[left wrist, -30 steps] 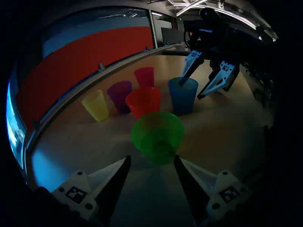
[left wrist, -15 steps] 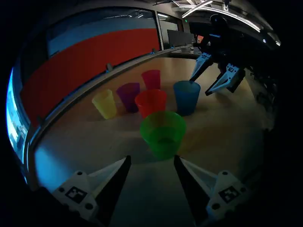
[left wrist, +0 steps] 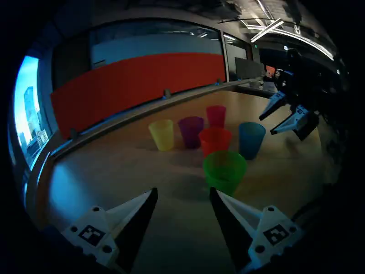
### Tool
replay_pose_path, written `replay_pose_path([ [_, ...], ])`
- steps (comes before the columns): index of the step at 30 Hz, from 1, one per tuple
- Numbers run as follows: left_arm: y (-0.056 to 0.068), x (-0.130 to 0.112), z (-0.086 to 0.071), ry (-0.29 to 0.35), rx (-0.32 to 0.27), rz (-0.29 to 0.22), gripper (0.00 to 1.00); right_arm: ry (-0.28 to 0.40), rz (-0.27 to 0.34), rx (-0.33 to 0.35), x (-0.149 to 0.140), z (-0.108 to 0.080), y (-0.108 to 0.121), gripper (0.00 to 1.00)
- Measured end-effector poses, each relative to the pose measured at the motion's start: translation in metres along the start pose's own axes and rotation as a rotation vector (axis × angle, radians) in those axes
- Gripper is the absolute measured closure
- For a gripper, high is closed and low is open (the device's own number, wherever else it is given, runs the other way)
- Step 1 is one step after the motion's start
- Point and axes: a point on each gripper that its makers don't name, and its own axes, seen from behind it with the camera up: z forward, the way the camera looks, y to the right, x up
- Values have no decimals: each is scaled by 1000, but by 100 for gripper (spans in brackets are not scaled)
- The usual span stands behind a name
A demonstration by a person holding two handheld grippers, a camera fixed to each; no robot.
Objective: Pour water
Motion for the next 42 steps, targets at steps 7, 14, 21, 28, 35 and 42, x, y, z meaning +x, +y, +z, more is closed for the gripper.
replay_pose_path([
  [7,-21,3,-9,59,105,-52,17,42,31,-86,7,-7,7,5],
  [14,-39,8,-18,105,192,-88,17,111,87,-176,20,-19,20,5],
  [21,-55,15,-30,158,278,-133,17,180,141,-255,29,-32,29,5],
  [28,-67,19,-41,206,349,-176,17,232,164,-351,36,-45,44,5],
  [35,-72,23,-52,258,404,-209,17,304,201,-452,45,-60,61,5],
  [42,-73,23,-58,303,443,-248,17,382,251,-541,50,-75,78,5],
])
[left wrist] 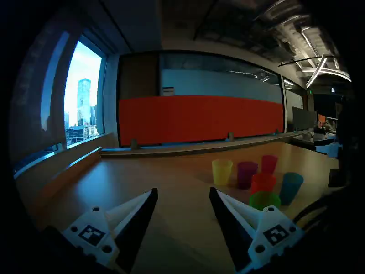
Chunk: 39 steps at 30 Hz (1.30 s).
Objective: Pour water
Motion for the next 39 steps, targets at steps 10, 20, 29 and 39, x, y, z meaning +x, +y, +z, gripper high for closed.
replay_pose_path([
  [10,0,2,-2,27,22,-18,17,91,21,-93,15,-4,11,5],
  [20,-3,9,-6,52,49,6,17,146,27,-168,29,-9,24,4],
  [29,-11,5,-6,70,108,11,17,186,91,-178,40,-6,32,3],
  [39,-18,12,0,118,176,66,17,166,158,-188,42,1,45,2],
])
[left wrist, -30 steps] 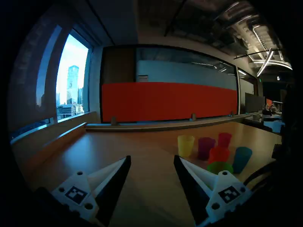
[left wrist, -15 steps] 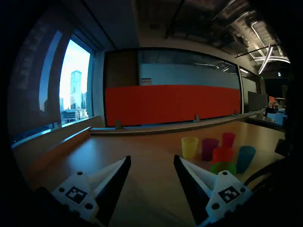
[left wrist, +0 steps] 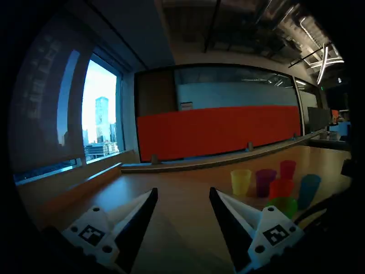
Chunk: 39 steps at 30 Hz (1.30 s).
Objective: Pour water
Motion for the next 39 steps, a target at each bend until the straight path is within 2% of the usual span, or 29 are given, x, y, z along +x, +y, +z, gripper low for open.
replay_pose_path([
  [15,-2,-2,11,44,26,-39,17,-19,-38,-16,3,9,-7,2],
  [24,4,-1,16,61,21,-52,17,-33,-56,-7,-1,10,-16,2],
  [30,2,-1,17,65,30,-72,17,-36,-59,-8,-1,10,-18,2],
  [39,12,-4,18,63,24,-90,17,-38,-61,-35,-3,9,-9,2],
])
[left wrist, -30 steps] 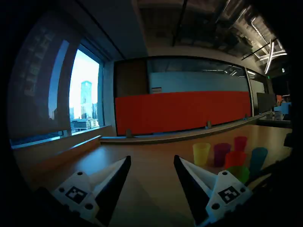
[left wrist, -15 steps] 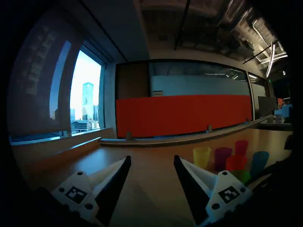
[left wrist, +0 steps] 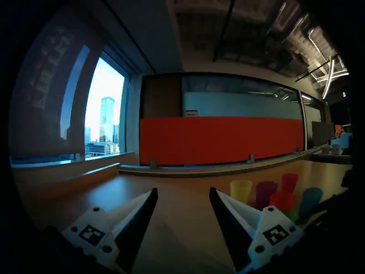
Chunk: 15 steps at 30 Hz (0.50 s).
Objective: Pour water
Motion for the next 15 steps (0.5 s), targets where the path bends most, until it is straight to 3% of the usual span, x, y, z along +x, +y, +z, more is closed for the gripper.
replay_pose_path([
  [15,13,2,1,7,1,-11,17,-1,-13,-24,-4,-2,12,2],
])
